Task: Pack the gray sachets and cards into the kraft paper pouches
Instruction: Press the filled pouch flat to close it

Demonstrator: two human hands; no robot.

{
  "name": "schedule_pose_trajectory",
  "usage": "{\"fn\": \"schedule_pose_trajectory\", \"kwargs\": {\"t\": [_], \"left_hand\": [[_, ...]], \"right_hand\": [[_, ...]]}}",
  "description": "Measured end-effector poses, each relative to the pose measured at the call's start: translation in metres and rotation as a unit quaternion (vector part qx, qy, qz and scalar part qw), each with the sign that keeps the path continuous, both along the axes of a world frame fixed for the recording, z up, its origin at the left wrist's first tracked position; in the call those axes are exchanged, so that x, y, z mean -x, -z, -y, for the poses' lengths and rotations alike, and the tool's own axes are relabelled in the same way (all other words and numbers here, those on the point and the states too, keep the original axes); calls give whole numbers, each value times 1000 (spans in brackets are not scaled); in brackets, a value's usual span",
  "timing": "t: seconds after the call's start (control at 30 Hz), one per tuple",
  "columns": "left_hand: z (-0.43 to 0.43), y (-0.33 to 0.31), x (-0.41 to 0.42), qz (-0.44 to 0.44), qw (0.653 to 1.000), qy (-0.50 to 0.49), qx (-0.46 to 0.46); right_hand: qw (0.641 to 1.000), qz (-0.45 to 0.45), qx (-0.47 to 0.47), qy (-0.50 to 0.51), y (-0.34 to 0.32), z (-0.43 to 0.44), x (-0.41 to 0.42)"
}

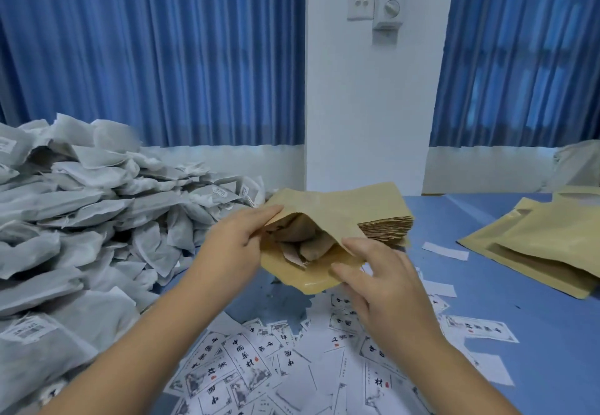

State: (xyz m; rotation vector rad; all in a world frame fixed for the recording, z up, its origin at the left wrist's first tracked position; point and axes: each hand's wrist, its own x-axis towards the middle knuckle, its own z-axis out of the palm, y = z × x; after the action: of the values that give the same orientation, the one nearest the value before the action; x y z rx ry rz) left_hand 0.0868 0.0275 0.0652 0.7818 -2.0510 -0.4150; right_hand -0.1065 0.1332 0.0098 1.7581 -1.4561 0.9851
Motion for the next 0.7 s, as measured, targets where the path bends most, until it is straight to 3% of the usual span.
{"fn": "schedule_pose_trajectory", "kwargs": {"t": [0.1,0.23,0.33,0.5,0.63,0.7], "left_hand": [[-14,14,-19,-72,997,-9,24],[-33,26,-52,-60,994,4,94],[-47,35,-80,4,990,-4,144],[-68,71,-118,145,977,-27,153],[-79,83,-127,266,942,-78,188],[-78,83,-126,279,943,-59,171]], "right_hand": [[999,-29,21,-31,-1,-7,-9],[994,-82,38,-69,-2,-17,-22],[984,-141,44,-104,3,-25,-31],[963,-219,16,-157,20,-36,-37],[965,-216,-75,-125,28,-46,-39],[965,-209,-104,-121,28,-51,-41]]}}
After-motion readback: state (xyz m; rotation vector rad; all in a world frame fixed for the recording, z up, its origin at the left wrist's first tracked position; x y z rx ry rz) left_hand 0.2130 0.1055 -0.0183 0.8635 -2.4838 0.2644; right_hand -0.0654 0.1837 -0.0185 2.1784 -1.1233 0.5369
